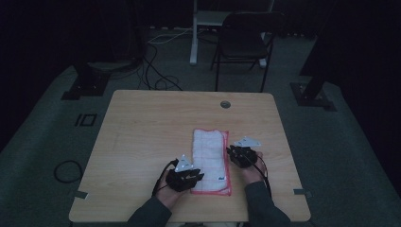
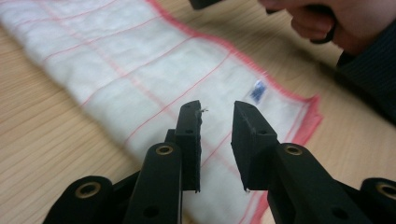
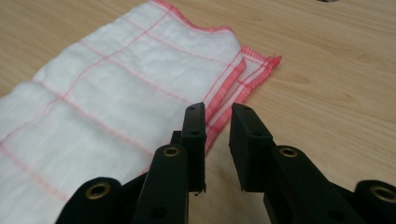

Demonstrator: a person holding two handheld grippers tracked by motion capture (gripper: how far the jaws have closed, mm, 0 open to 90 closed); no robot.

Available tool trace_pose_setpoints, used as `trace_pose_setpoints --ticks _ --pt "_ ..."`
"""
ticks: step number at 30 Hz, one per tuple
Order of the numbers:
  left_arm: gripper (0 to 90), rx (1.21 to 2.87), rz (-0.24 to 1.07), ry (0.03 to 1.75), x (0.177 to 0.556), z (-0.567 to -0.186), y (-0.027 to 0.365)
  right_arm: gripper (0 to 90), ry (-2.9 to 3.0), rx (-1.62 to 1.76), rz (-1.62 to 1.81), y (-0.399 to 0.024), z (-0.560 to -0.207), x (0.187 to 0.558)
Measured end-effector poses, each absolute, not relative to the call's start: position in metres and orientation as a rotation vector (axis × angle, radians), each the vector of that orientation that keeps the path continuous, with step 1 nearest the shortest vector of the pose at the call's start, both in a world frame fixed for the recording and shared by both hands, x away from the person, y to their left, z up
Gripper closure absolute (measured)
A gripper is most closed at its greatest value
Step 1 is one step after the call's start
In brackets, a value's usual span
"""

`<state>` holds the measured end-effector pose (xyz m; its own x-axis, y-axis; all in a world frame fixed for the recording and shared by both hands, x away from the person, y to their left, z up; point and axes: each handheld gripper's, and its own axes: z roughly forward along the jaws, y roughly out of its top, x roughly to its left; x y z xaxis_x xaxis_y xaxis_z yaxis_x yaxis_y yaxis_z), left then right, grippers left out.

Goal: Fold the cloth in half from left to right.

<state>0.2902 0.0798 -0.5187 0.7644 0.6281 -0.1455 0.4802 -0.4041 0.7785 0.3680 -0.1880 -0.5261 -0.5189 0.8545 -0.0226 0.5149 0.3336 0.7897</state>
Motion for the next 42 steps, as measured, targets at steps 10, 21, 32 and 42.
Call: trace_pose_setpoints --ticks 10,21,32,42 --pt "72.4 2.074 0.279 0.898 0.298 -0.53 0.103 73.7 2.139 1.22 1.026 -0.184 -0.524 0.394" --pt "72.3 2.07 0.299 0.923 0.303 -0.532 0.112 79.1 2.118 1.252 1.024 -0.173 -0.521 0.426" --pt "72.1 2.071 0.299 0.93 0.304 -0.533 0.112 88.1 2.142 1.373 0.961 -0.167 -0.534 0.457" --pt "71.4 2.068 0.298 0.935 0.304 -0.534 0.112 68.4 2.258 1.303 1.057 -0.16 -0.532 0.457"
